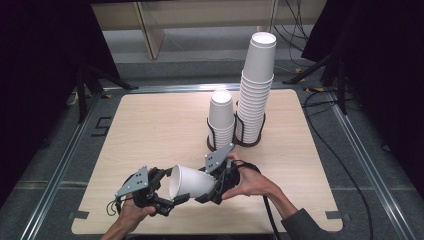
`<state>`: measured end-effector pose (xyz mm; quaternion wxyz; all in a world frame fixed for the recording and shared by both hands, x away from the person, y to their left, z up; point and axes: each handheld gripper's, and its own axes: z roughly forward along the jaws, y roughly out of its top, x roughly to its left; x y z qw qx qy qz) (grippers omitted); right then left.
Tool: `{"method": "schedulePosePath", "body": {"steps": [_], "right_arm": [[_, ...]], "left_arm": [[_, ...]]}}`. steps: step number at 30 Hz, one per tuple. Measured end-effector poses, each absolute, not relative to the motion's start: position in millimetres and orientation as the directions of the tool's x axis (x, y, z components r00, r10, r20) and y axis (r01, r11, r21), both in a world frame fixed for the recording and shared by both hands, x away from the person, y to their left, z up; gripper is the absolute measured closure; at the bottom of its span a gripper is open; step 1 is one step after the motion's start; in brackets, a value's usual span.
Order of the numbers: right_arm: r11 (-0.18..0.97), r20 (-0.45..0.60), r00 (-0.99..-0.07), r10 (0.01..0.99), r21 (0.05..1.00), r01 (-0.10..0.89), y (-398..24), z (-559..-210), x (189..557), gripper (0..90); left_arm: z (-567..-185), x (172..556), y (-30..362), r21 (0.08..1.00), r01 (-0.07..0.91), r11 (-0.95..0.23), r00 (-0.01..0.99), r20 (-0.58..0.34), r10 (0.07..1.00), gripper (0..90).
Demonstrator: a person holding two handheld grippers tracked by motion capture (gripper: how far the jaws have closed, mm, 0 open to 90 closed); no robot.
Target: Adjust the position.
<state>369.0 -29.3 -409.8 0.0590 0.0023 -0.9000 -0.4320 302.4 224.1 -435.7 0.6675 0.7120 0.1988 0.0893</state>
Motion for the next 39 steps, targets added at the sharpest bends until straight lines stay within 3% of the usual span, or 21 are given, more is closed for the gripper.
{"method": "schedulePosePath", "body": {"steps": [5, 9, 15, 27, 39], "right_arm": [[0.66, 0.075, -0.997, -0.013, 0.749, 0.047, -34.5, -404.8, 368.4, 16.2], [0.741, -0.057, -0.997, 0.043, 0.672, -0.007, -40.8, -392.8, 362.7, 16.1], [0.781, -0.133, -0.991, 0.023, 0.621, -0.066, -34.9, -393.0, 351.0, 15.9], [0.783, -0.169, -0.985, -0.033, 0.608, -0.131, -12.7, -407.5, 343.4, 17.0], [0.756, -0.138, -0.987, -0.081, 0.637, -0.151, -6.0, -417.9, 343.2, 21.1]], "left_arm": [[-434.6, 302.8, 224.8, 0.983, 0.169, -0.078, 0.891, -0.118, 0.439, 9.5], [-433.4, 304.0, 224.1, 0.968, 0.177, -0.175, 0.879, -0.076, 0.471, 9.4], [-432.9, 302.4, 218.2, 0.938, 0.196, -0.287, 0.868, -0.03, 0.496, 9.5], [-427.8, 291.7, 205.9, 0.881, 0.145, -0.45, 0.873, 0.1, 0.477, 9.3], [-427.5, 289.9, 204.1, 0.902, 0.14, -0.407, 0.885, 0.07, 0.46, 8.0]]}}
